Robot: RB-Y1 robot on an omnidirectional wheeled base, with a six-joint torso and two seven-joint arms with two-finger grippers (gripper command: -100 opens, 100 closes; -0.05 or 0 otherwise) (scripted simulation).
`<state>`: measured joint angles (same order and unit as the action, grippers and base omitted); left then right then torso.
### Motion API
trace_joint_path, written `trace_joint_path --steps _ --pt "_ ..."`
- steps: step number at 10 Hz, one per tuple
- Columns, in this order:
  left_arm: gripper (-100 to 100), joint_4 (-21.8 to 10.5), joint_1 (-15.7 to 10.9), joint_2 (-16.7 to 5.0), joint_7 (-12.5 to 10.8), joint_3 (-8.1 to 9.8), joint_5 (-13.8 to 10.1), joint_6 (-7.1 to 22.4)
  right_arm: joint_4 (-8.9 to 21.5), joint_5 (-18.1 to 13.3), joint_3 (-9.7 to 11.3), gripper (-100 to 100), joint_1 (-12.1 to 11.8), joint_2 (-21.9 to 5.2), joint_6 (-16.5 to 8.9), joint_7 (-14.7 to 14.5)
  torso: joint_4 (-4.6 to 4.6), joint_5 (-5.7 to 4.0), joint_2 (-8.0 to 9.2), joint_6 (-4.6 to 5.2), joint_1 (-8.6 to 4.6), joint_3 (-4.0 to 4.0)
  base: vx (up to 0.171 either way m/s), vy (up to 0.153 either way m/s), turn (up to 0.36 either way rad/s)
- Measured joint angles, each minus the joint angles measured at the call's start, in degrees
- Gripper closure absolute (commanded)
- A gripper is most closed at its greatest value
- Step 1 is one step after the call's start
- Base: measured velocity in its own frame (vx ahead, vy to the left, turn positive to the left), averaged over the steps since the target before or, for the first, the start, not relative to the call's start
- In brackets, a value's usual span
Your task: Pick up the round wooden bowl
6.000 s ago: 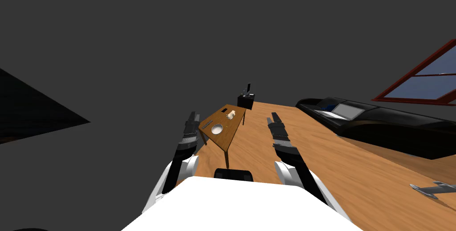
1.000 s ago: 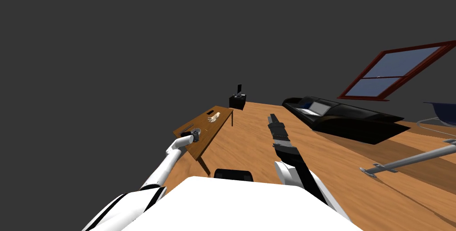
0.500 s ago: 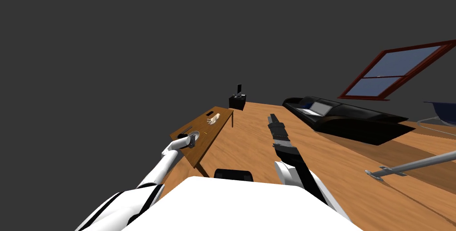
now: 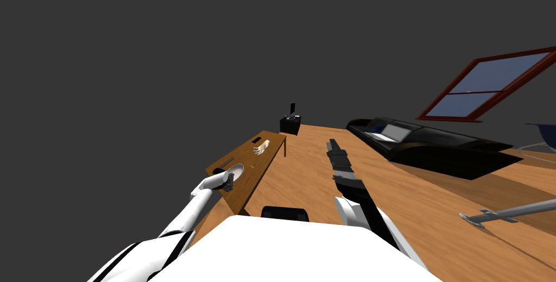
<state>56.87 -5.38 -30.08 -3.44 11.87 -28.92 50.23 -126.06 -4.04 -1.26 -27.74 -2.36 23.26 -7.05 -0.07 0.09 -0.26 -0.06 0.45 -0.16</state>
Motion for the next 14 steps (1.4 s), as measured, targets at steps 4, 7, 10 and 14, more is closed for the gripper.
trace_joint_path --steps 4,7,10,14 --pt "-100 -0.9 0.2 0.9 -0.1 -0.19 0.7 -1.2 0.0 0.0 0.0 0 0.0 0.0 0.0 0.0 0.05 -0.07 0.19 0.03 -0.29 0.11 0.023 0.029 -0.006" --pt "100 -2.8 -0.2 1.7 0.2 -0.38 1.1 -3.2 0.0 0.0 0.0 0 0.0 0.0 0.0 0.0 0.06 -0.09 0.24 0.02 -0.37 0.14 0.013 0.014 -0.003" --pt "100 -2.8 -0.1 1.7 0.1 -0.37 1.1 -3.1 0.0 0.0 0.0 0 0.0 0.0 0.0 0.0 0.08 -0.11 0.28 0.05 -0.43 0.17 0.0 0.0 0.0" --pt "100 -2.6 -0.3 1.2 0.3 -0.29 0.6 -2.5 0.0 0.0 0.0 0 0.0 0.0 0.0 0.0 0.14 -0.21 0.42 0.04 -0.56 0.27 -0.02 -0.017 0.004"
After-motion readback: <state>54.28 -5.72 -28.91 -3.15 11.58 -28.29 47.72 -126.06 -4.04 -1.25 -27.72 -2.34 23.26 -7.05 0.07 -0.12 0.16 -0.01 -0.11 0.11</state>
